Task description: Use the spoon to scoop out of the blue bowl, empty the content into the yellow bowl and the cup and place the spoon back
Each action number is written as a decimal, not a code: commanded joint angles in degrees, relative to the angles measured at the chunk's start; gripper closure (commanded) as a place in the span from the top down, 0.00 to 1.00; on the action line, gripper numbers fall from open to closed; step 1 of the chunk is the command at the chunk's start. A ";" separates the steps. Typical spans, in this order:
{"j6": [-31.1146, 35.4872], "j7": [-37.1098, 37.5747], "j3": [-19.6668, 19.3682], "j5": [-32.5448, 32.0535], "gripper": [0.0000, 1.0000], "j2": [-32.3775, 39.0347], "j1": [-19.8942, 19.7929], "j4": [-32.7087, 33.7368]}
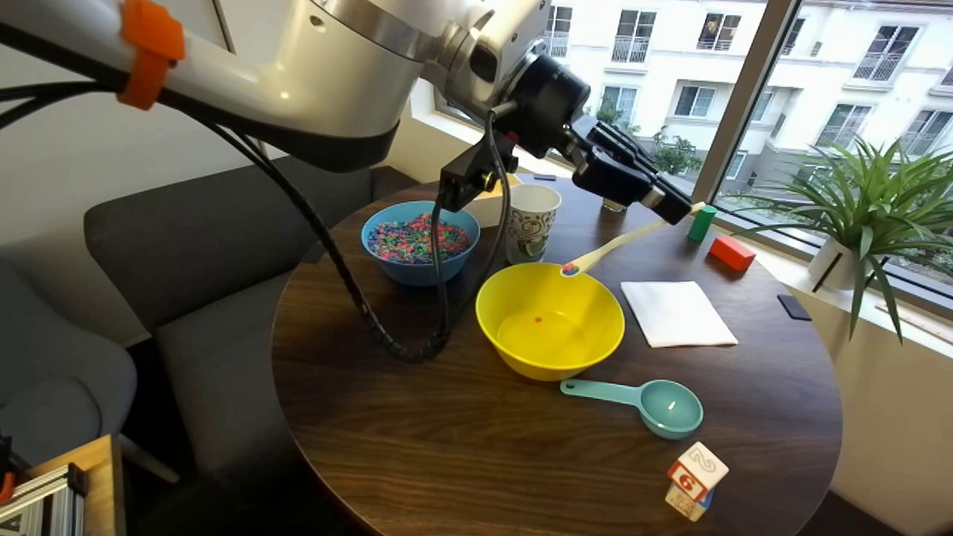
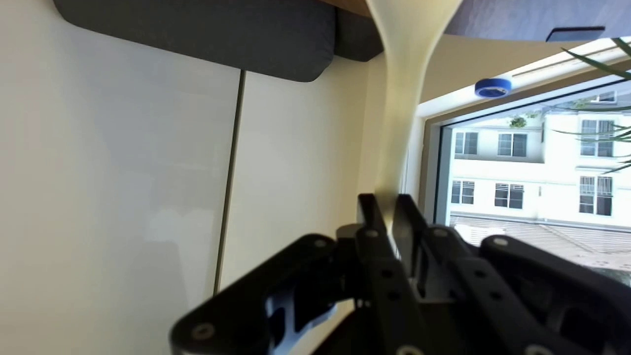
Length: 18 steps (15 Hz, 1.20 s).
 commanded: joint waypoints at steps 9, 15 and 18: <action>-1.94 0.72 0.66 -4.51 0.03 1.15 0.54 -0.15; -3.11 1.31 0.84 -5.54 0.03 1.69 0.63 0.14; -3.77 1.68 0.87 -7.57 0.03 1.75 0.85 -0.13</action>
